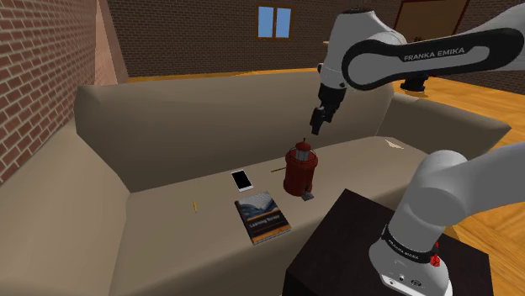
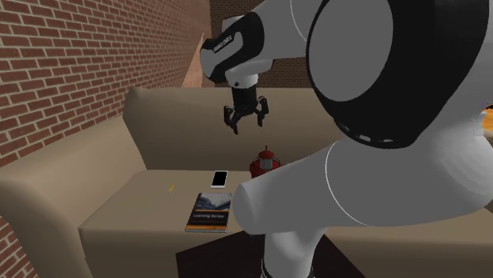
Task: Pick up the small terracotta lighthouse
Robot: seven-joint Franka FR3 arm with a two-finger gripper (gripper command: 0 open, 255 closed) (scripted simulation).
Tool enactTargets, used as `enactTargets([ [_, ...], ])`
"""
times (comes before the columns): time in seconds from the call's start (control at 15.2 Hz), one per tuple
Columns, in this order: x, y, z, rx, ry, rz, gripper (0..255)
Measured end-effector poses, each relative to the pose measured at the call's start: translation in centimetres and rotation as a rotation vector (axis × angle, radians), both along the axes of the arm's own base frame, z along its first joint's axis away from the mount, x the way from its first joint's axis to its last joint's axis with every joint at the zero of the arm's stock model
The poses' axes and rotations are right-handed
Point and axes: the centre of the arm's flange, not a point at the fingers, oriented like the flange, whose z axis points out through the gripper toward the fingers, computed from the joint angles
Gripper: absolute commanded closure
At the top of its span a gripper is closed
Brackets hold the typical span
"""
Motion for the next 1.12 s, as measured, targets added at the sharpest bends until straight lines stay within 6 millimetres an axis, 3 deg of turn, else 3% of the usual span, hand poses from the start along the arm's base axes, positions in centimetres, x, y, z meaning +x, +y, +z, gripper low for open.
enactTargets([
  [0.53,3.7,-4.6,-7.8,-0.056,-0.19,-0.137,0],
  [1.12,8.2,-10.4,-14.7,-0.127,-0.408,-0.286,0],
])
